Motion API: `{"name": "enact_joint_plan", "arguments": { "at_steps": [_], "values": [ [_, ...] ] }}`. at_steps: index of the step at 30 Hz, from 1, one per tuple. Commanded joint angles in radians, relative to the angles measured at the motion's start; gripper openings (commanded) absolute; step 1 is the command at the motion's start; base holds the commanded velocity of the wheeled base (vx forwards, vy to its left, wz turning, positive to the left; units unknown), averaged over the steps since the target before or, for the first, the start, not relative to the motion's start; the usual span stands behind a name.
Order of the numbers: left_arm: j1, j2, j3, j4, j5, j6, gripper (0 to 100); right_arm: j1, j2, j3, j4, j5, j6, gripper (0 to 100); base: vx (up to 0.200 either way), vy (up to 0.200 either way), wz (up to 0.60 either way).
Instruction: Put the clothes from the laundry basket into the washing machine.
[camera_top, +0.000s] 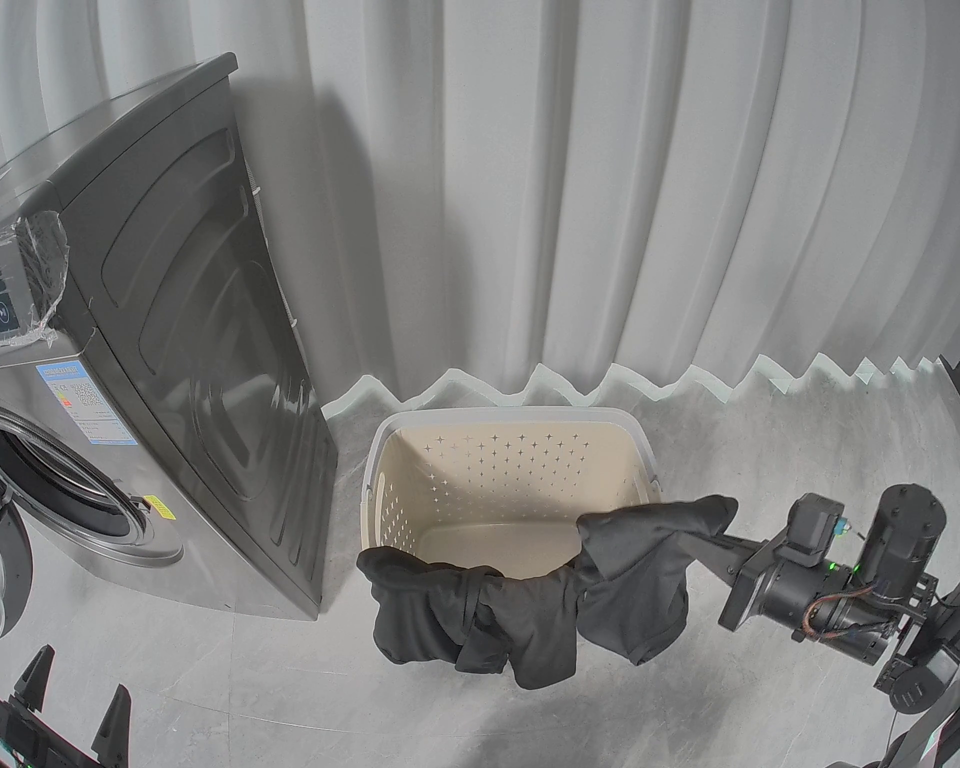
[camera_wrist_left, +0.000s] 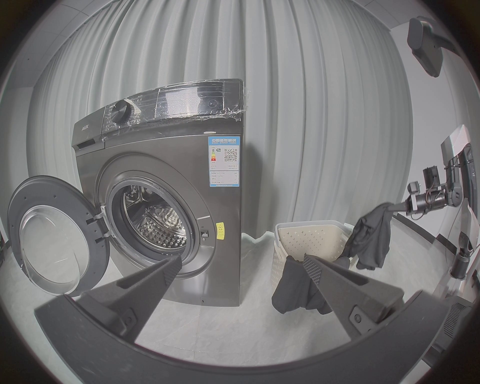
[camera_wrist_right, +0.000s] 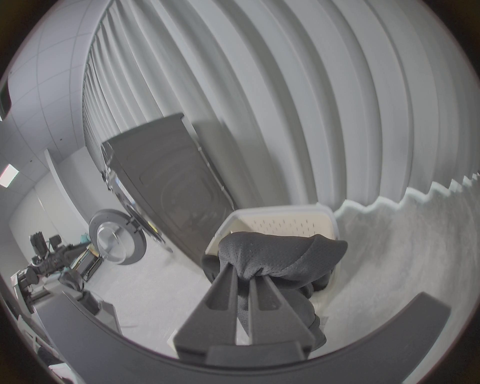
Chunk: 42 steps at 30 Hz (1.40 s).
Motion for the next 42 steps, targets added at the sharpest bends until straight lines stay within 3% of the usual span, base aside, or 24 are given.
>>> {"name": "enact_joint_plan", "arguments": {
  "at_steps": [1, 9, 17, 22, 28, 34, 42],
  "values": [
    [0.000, -0.018, 0.016, 0.000, -0.001, 0.000, 100, 0.012, -0.179, -0.072, 0.029, -0.028, -0.006, 0, 0.000, 0.000, 0.00],
    [0.000, -0.018, 0.016, 0.000, 0.001, 0.001, 100, -0.003, -0.367, -0.215, 0.223, -0.043, -0.060, 0, 0.000, 0.000, 0.00],
    [0.000, -0.018, 0.016, 0.000, -0.002, 0.000, 100, -0.074, -0.375, -0.257, 0.221, -0.023, -0.185, 0, 0.000, 0.000, 0.00],
    [0.000, -0.018, 0.016, 0.000, -0.002, 0.000, 100, -0.103, -0.370, -0.257, 0.227, -0.023, -0.214, 0, -0.120, 0.000, 0.00],
    [0.000, -0.018, 0.016, 0.000, -0.002, 0.000, 100, -0.147, -0.370, -0.254, 0.235, -0.032, -0.218, 0, -0.100, 0.000, 0.00],
    [0.000, -0.018, 0.016, 0.000, -0.011, -0.003, 100, -0.146, -0.375, -0.239, 0.235, -0.032, -0.208, 0, 0.000, 0.000, 0.00],
    [0.000, -0.016, 0.016, 0.000, -0.011, -0.003, 100, -0.144, -0.370, -0.231, 0.235, -0.034, -0.204, 0, 0.000, 0.200, 0.00]
  ]
}}
